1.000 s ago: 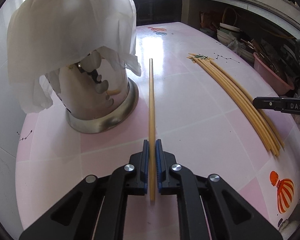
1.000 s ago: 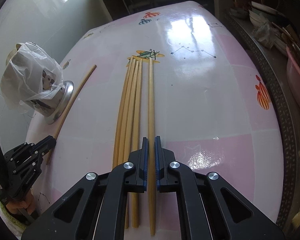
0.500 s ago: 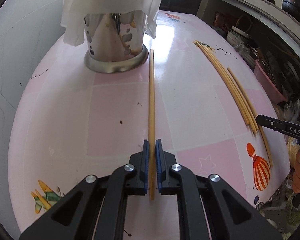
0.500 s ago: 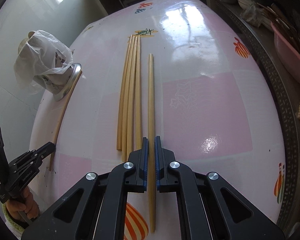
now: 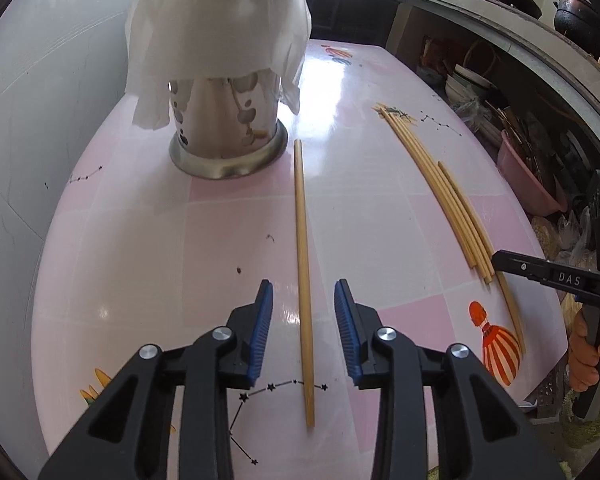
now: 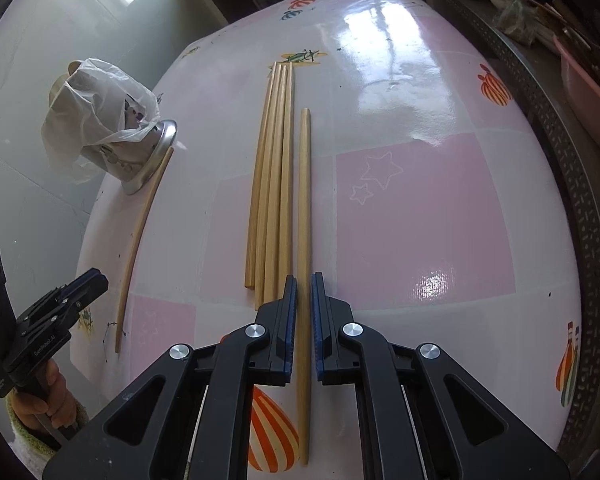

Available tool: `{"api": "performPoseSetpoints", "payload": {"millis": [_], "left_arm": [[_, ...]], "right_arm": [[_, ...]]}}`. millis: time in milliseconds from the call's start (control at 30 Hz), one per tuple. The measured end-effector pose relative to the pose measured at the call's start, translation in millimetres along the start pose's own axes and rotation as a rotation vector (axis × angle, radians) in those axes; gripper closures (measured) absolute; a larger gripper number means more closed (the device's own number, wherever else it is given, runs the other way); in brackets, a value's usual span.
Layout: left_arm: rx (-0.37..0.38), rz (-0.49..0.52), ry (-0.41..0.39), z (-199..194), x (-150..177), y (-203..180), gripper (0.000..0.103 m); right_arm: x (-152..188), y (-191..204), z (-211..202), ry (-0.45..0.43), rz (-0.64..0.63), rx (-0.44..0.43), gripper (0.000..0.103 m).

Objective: Organize utensils
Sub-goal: 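Open both grippers and release the chopsticks onto the table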

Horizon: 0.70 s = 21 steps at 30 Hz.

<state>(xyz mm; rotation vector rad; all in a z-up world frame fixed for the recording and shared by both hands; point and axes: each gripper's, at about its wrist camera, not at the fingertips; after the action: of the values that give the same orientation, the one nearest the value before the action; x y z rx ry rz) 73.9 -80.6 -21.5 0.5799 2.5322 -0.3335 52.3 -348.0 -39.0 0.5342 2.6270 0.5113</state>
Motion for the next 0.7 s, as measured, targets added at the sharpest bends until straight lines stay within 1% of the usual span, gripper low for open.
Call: {"api": "performPoseSetpoints", "payload": {"millis": [67,133,200,267,367,467,600,633,667,700], "left_arm": [[-0.002,0.009,0.008,5,-11,0,0.069],[-0.006,0.017,0.019,12,-23,-2,0.069],[0.000,0.016,0.025,21,-35,-3,0.069],[-0.010,0.019,0.024,30,-47,-4,0.070],[-0.018,0.027,0.036,46,-59,-6,0.070],[-0.054,0.055,0.047,60,-64,-12,0.070],[-0.089,0.051,0.052,72,-63,-13,0.070],[-0.095,0.046,0.054,75,-62,-13,0.072],[-0.097,0.042,0.055,76,-61,-13,0.075],[-0.107,0.044,0.038,75,-59,-14,0.079]], "right_arm": [[-1,0,-1,-0.003,-0.007,-0.004,0.093],[-3,0,-2,-0.007,-0.016,-0.015,0.086],[-4,0,-2,-0.007,-0.030,-0.006,0.086],[-5,-2,-1,-0.004,-0.033,-0.018,0.086],[-9,-4,-4,-0.015,-0.045,-0.008,0.086],[-13,-9,-7,-0.028,-0.038,-0.020,0.086],[-16,-13,-8,-0.034,-0.034,-0.034,0.085],[-17,-13,-6,-0.034,-0.031,-0.039,0.085],[-17,-14,-7,-0.038,-0.032,-0.043,0.085],[-18,-14,-7,-0.044,-0.030,-0.044,0.084]]}}
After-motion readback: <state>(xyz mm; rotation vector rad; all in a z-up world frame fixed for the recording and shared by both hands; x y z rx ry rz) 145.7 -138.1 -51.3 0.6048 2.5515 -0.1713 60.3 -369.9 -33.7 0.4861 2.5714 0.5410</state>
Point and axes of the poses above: each gripper's, at about its wrist camera, not at the fingertips, and z roughly the way its jaws point, y to its left, x to its underside
